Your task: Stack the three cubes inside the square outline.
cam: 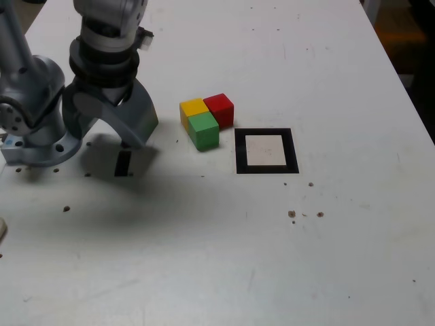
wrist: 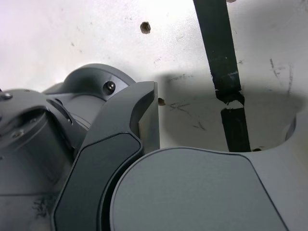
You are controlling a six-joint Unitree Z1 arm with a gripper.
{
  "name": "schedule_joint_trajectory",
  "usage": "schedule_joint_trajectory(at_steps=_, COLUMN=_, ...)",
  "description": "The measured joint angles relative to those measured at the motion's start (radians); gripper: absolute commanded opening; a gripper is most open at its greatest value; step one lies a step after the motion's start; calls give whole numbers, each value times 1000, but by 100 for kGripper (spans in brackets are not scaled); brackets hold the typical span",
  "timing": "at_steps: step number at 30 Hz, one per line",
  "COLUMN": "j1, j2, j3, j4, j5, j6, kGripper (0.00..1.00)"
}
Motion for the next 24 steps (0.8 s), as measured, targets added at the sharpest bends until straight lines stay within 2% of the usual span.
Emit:
schedule_joint_trajectory(at_steps=3, j1=-1, j2=0, j3=0, j4=2, j5=-15, j6=-107, kGripper=100)
schedule_joint_trajectory(at_steps=7, j1=-1, j2=0, j3=0, j4=2, j5=-17, j6=-170, kGripper=100)
schedule_joint_trajectory(at_steps=18, j1=-3, j2=0, j3=0, j4=11, j5=-7, j6=-167, kGripper=100)
schedule_joint_trajectory(at_steps=24, j1=-10, j2=-2, j3=-100, j4=172, j5=6, j6=-90, kGripper=100)
